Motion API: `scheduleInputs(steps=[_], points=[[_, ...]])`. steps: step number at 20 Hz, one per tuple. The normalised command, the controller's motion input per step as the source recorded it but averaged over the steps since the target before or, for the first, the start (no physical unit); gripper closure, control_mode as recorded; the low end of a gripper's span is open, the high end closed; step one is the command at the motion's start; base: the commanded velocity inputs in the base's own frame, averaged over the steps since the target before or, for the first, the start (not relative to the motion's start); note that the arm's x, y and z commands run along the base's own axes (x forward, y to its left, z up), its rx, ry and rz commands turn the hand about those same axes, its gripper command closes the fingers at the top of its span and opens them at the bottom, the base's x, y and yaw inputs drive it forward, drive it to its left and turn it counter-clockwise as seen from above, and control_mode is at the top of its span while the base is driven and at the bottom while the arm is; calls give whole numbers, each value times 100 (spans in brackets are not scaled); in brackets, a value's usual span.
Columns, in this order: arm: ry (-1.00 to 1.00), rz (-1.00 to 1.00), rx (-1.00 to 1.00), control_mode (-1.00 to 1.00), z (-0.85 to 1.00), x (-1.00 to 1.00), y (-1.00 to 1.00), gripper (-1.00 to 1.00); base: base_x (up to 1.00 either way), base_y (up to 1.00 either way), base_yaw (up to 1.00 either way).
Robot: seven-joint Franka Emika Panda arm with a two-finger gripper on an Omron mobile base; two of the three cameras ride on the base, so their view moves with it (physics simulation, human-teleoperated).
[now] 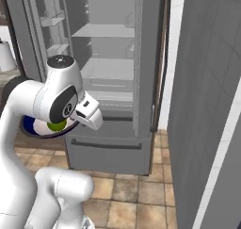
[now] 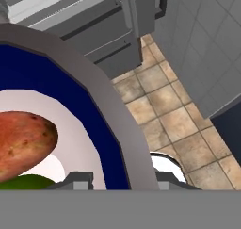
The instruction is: Place the bowl with the lime and sweet potato on the top shelf of the fridge. Place the bowl with the steaks on the second highest shelf of the fridge.
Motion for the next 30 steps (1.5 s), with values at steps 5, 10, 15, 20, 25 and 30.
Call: scheduleInputs(steps=[5, 10, 15, 20, 25, 30], points=[[0, 0, 0, 100, 0, 0, 0, 100, 4, 31, 3], [0, 0, 0, 100, 0, 0, 0, 100, 22, 3, 0], [0, 0, 0, 100, 0, 0, 0, 100, 46, 4, -1], [0, 0, 0, 100, 0, 0, 0, 100, 50, 5, -1], [0, 0, 0, 100, 0, 0, 0, 100, 51, 6, 0], [0, 0, 0, 100, 0, 0, 0, 100, 55, 10, 0]])
